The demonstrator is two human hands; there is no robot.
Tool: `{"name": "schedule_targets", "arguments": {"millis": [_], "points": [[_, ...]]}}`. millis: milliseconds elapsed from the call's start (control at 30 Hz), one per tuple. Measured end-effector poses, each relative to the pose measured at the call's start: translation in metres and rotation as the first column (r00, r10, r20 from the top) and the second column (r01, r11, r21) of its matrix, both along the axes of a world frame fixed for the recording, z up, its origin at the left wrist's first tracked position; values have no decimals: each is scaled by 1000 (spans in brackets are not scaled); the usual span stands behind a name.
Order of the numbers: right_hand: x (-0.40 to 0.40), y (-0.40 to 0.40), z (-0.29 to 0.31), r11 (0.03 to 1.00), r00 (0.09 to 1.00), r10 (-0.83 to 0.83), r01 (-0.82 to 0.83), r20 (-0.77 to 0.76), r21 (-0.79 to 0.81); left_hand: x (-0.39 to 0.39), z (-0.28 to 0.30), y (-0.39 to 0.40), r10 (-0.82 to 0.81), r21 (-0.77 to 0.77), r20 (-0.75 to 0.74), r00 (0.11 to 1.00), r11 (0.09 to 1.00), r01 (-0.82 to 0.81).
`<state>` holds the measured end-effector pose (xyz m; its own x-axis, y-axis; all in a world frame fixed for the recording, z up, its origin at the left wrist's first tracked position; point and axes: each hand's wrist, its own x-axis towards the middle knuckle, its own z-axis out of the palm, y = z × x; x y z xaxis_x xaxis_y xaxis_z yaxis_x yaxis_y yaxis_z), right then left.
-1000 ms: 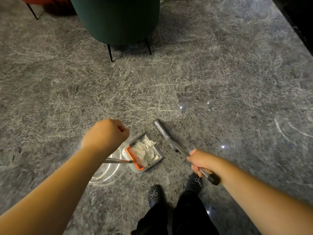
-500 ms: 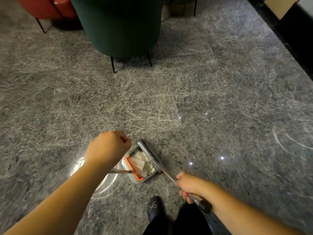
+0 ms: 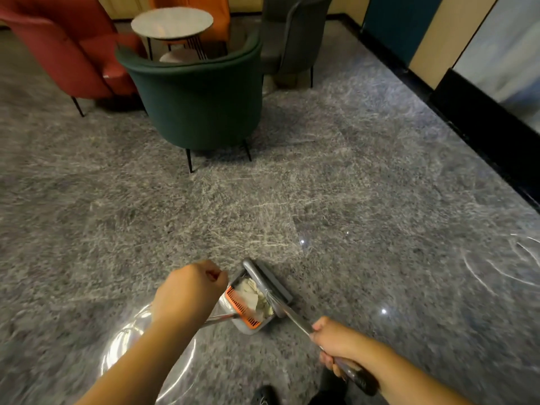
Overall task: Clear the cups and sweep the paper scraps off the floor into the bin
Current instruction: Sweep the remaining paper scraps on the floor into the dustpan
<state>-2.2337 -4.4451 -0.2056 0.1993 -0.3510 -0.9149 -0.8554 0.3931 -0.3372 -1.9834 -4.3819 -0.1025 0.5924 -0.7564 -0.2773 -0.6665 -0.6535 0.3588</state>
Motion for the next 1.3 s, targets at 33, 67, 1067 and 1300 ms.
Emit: {"name": "schedule_targets", "arguments": {"millis": [33,67,1067,1300], "points": [[-2,-3,4,1000,1000,6,-6,4,-11,-2,4,1,4,-12,0,1000,1000,-4],[-4,-7,7,999,1000,23,-23,7,-28,-5,6,1,11,-19,1,1000,1000,-11],[136,55,45,651,648,758,-758,75,-33,-45,35,248,881,-52,-20,473,471,-880],[222,167,47,516,513,853,-857,98,-3,-13,43,360,955,-60,-10,298,297,-953]]}}
